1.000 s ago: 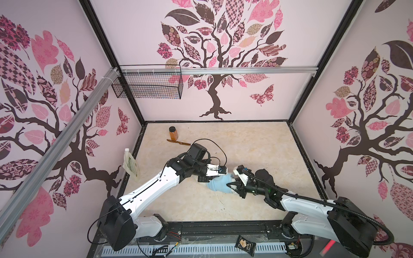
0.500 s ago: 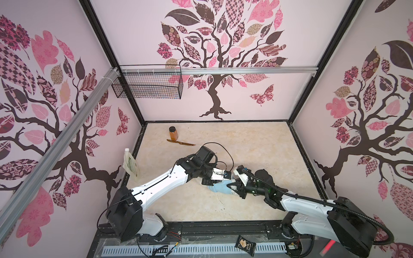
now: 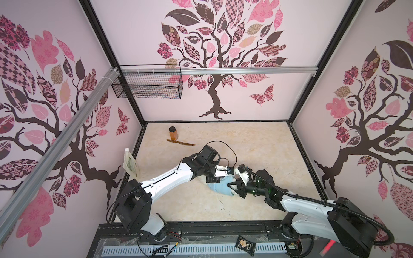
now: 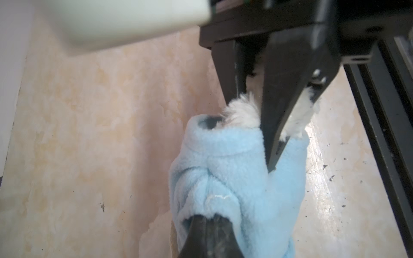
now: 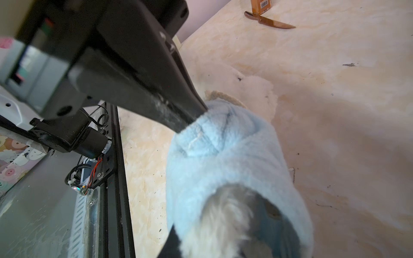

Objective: Dress the teddy bear

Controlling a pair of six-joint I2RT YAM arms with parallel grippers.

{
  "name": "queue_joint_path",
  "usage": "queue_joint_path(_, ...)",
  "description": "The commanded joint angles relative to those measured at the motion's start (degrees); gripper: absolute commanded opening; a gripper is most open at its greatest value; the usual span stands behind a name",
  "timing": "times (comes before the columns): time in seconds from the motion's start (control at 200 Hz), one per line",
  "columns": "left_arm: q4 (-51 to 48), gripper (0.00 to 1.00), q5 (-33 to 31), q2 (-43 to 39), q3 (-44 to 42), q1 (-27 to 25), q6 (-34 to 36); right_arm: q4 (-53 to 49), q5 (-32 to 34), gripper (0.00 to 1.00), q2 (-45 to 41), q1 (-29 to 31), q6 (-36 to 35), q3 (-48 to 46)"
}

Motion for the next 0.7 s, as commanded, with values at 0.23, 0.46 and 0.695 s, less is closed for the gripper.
queue_joint_path(0.23,19.00,0.00,25.04,-17.73,-11.14,8.81,-25.95,8.69,7.36,0.00,-4.59,-3.08,4.60,-3.97)
queue_joint_path(0.46,29.76,0.00,29.67,-25.06,-19.24,15.43,-36.87,7.00,8.94,0.00,-4.85,-3.76,5.17,-3.65)
queue_joint_path(0.695,53.82,0.00,30.77,-27.69,-29.57,20.61,-58.61,5.95,9.62,0.00,-2.53,-3.87,2.99,-2.66)
